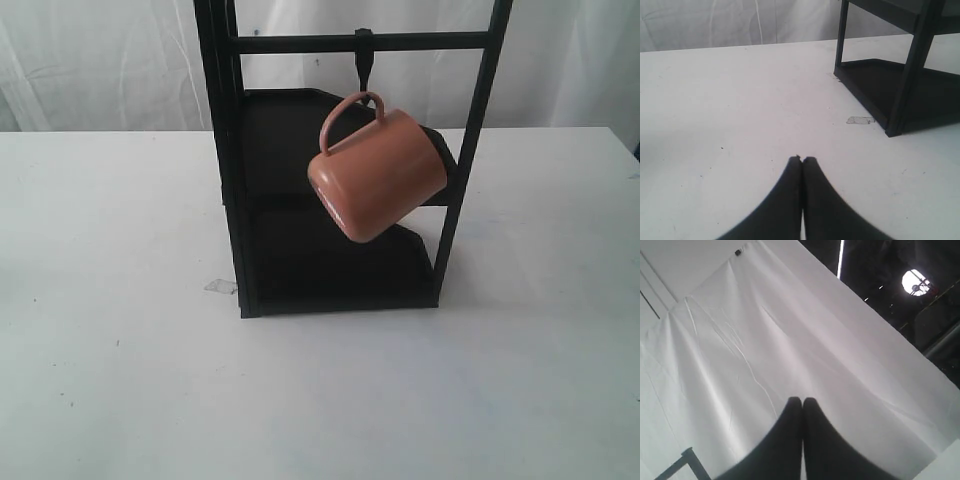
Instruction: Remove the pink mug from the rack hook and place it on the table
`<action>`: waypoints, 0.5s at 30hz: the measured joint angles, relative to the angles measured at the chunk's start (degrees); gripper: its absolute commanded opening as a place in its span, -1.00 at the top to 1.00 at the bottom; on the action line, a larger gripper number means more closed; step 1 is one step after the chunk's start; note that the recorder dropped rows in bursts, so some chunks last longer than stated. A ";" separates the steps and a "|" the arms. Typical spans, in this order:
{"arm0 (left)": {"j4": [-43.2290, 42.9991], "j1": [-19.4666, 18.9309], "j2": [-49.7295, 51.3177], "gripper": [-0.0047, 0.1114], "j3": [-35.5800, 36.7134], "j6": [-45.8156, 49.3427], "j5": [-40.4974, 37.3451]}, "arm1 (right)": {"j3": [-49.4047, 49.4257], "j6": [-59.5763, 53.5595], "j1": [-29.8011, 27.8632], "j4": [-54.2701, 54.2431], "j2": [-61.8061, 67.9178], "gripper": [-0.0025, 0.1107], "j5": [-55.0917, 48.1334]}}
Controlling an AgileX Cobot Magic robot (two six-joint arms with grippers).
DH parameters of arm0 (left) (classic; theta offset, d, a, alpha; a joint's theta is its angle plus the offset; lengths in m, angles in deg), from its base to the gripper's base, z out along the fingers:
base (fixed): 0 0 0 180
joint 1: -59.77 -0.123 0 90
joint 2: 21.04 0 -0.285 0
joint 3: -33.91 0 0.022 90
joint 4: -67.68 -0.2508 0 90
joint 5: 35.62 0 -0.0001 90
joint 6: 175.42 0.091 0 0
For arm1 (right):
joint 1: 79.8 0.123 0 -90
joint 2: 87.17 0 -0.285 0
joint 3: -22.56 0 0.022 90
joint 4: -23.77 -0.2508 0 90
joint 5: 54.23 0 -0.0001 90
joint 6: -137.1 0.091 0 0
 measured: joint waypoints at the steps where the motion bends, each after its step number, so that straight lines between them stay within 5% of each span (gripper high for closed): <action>1: 0.00 0.00 0.00 0.92 0.00 0.00 0.00 | 0.00 0.32 0.00 0.00 0.00 0.96 1.46; 4: 0.00 0.00 0.00 0.92 0.00 0.00 0.00 | -1.01 4.48 0.00 9.13 0.00 0.96 0.99; 7: 0.00 0.00 0.00 0.92 0.00 0.00 0.00 | -11.14 27.78 0.30 43.91 0.51 0.96 -15.38; 10: 0.00 0.00 0.00 0.92 0.00 0.00 0.00 | -20.38 56.01 4.37 80.67 7.87 0.96 -17.25; 15: 0.00 0.00 0.00 0.92 0.00 0.00 0.00 | -27.82 72.52 7.65 108.69 22.13 0.96 -11.69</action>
